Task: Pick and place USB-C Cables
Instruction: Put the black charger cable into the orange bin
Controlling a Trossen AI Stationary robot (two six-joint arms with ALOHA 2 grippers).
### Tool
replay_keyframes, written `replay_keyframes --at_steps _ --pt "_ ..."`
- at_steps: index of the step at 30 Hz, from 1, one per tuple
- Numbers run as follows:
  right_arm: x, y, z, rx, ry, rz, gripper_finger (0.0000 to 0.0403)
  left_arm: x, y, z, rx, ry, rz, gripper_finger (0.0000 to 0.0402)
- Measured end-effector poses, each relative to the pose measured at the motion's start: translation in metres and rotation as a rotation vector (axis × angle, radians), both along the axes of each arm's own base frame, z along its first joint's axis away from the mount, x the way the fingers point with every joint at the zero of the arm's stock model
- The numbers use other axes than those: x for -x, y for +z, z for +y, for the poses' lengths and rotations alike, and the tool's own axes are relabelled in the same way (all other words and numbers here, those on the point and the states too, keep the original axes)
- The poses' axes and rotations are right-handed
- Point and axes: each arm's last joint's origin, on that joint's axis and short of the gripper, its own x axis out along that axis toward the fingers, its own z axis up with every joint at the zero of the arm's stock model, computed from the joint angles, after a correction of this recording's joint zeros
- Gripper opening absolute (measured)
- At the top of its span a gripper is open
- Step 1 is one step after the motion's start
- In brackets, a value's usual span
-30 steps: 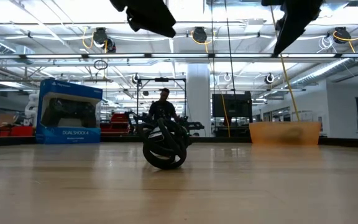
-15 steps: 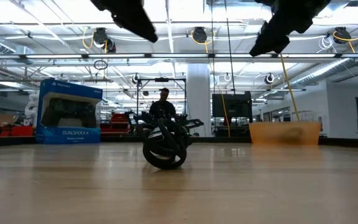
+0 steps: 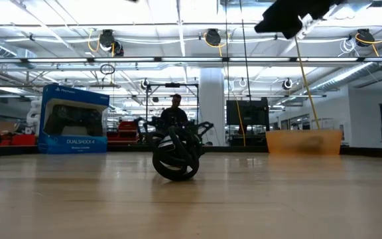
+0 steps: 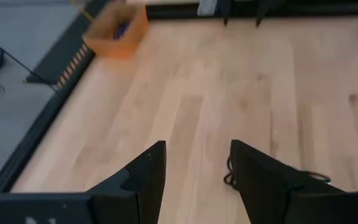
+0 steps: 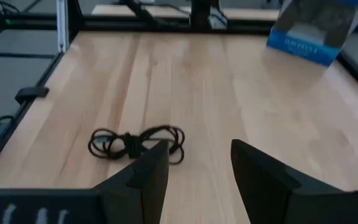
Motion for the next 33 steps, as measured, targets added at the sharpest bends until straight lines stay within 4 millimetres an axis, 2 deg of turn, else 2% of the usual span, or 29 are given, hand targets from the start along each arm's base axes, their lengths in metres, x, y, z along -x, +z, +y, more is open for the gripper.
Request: replay_keyframes --at_steps 4,9,13,19,22,27,33 --pt "0.002 0.007 0.002 -0.014 0.012 -0.051 0.0151 0.015 0.009 -0.014 -0.054 0.01 -0.067 0.0181" --pt "0.003 0.011 0.007 -0.018 0.035 -0.092 0.0125 0.023 0.013 -0.032 -0.119 0.009 -0.13 0.0181" --pt "0.003 0.011 0.007 0.008 0.024 -0.097 0.0107 0.026 0.0 -0.037 -0.158 0.001 -0.141 0.0181" --pt "0.003 0.011 0.005 0.03 -0.022 -0.099 0.0091 0.037 -0.024 -0.027 -0.15 -0.061 -0.254 0.0181" --pt "0.003 0.011 0.005 0.03 -0.02 -0.099 0.0089 0.048 -0.027 -0.018 -0.1 -0.136 -0.362 0.0181" --pt "0.003 0.012 0.006 0.034 0.012 -0.087 0.0089 0.068 -0.037 -0.007 -0.04 -0.149 -0.459 0.0181" --pt "-0.001 0.035 0.003 0.04 0.012 0.006 0.0089 0.077 -0.038 -0.003 -0.011 -0.153 -0.481 0.0181"
